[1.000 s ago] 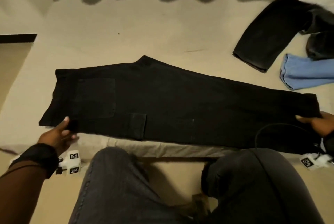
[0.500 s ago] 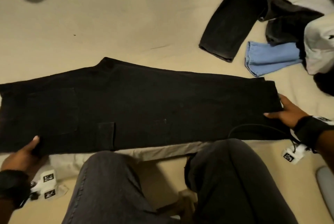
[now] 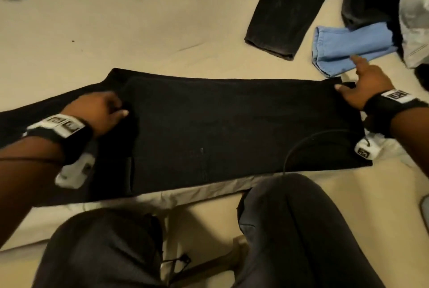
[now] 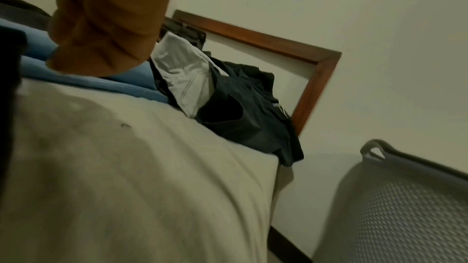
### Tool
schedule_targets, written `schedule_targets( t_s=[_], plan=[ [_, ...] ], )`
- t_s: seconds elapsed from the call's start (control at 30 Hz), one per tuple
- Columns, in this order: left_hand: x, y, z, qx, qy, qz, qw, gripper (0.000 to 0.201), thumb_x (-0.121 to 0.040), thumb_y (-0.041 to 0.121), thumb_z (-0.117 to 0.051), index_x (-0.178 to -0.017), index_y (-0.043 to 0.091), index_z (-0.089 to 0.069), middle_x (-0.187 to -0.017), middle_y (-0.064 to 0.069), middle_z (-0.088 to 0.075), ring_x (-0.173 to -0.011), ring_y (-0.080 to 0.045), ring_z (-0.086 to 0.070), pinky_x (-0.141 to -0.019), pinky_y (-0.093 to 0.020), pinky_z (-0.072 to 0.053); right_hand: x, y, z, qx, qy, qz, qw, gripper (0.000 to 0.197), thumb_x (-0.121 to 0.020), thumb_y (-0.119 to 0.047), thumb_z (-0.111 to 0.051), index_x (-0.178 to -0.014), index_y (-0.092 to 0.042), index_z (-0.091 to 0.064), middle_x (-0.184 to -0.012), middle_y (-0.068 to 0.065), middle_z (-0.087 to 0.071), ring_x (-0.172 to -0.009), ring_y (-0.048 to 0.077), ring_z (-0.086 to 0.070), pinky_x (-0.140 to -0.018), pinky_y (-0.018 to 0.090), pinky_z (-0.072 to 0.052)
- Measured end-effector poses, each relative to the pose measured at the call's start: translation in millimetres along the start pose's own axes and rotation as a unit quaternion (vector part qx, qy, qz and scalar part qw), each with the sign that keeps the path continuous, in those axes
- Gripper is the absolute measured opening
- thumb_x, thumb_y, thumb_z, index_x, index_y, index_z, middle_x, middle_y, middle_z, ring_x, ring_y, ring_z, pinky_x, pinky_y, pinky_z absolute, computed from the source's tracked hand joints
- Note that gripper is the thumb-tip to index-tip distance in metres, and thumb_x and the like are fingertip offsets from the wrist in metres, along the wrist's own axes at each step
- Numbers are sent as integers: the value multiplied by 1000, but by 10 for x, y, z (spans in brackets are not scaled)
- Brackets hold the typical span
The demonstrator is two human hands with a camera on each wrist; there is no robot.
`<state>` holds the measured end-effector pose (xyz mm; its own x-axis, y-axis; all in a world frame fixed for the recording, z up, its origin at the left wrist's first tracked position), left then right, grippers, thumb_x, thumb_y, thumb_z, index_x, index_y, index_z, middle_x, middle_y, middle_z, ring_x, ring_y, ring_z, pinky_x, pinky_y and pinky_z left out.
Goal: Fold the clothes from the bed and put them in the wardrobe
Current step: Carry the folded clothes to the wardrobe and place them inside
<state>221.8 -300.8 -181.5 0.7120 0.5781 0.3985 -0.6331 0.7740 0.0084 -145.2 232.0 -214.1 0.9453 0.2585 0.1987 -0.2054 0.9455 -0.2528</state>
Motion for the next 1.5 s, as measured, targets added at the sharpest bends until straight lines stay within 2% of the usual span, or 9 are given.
schedule_targets(
  t_s=[0.13, 0.27, 0.5, 0.67, 0.77, 1.0, 1.17, 1.33, 1.5],
  plan=[
    [-772, 869, 93, 2, 11, -85, 996, 52, -91, 26, -69, -140, 24, -53, -157, -11, -32, -133, -42, -47, -113, -47, -38, -203, -60, -99, 133, -81, 17, 988, 24, -88, -29, -75, -107, -18, -65, -107, 18, -65, -98, 38, -58, -88, 42, -50],
    [-1122, 1020, 91, -39, -29, -84, 995, 20, -86, 29, -78, -104, 21, -74, -123, -11, -66, -110, -38, -60, -95, -42, -50, -308, 47, 19, 112, -43, 46, 992, 18, -87, -27, -75, -89, -19, -59, -91, 15, -62, -86, 38, -58, -77, 40, -46],
    [-1180, 953, 288, -88, 43, -111, 989, 23, -95, 29, -65, -116, 21, -69, -119, -16, -67, -108, -42, -59, -87, -45, -49, -323, 116, -160, 84, -51, 11, 995, 15, -87, -22, -71, -92, -20, -57, -101, 21, -68, -97, 43, -62, -89, 46, -52],
    [-642, 1446, -82, -6, 86, -213, 973, 54, -88, 42, -66, -138, 28, -51, -140, -10, -53, -127, -41, -49, -102, -54, -46, 38, -458, -60, 108, 43, 92, 989, 88, -73, -38, -74, -149, -27, -30, -155, 16, -30, -142, 42, -31, -108, 62, -33],
    [-209, 1626, -678, -31, -29, -216, 976, 97, -70, 74, -73, -150, 54, -21, -166, 6, -15, -152, -34, -17, -112, -67, -28, 525, -911, -559, 137, -83, 229, 960, 111, -72, -76, -62, -158, -43, 1, -168, 3, -1, -155, 30, -6, -119, 64, -17],
    [137, 328, -1024, 9, -116, 39, 992, 155, -32, 88, -74, -152, 54, 18, -166, 12, 24, -155, -27, 16, -117, -72, -2, 703, -152, -850, 176, -162, 126, 963, 140, -41, -108, -27, -157, -41, 13, -168, -8, 13, -156, 22, 9, -124, 57, -5],
    [497, 66, -1009, 28, -149, 70, 986, 154, -42, 73, -89, -158, 46, 9, -168, 1, 20, -155, -37, 11, -122, -63, -8, 800, 138, -813, 143, -156, -19, 977, 140, -50, -97, -61, -153, -46, 20, -165, -9, 21, -155, 27, 12, -118, 65, -12],
    [1031, -136, -1005, 243, -113, 38, 963, 106, -68, 61, -82, -158, 35, -31, -170, -3, -7, -156, -30, -8, -126, -45, -14, 917, 398, -545, -17, -65, -121, 990, 128, -59, -68, -85, -157, -39, -7, -160, 18, -28, -140, 47, -37, -112, 62, -36],
    [1243, -554, -1290, 159, -68, 91, 981, 77, -85, 73, -52, -153, 54, -20, -169, -9, -10, -155, -37, -5, -125, -56, -10, 1078, 693, -326, -32, -110, -216, 970, 94, -68, -73, -74, -124, 2, -63, -110, 23, -63, -96, 40, -59, -98, 53, -49]
  ],
)
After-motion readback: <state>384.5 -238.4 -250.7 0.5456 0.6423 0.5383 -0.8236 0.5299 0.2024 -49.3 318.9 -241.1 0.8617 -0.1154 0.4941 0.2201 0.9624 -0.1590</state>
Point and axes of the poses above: each hand's wrist, its own x-axis away from the middle knuckle, its own z-axis out of the back of the hand, y = z × x, the point moved 6 cm from there along -x, towards the middle knuckle
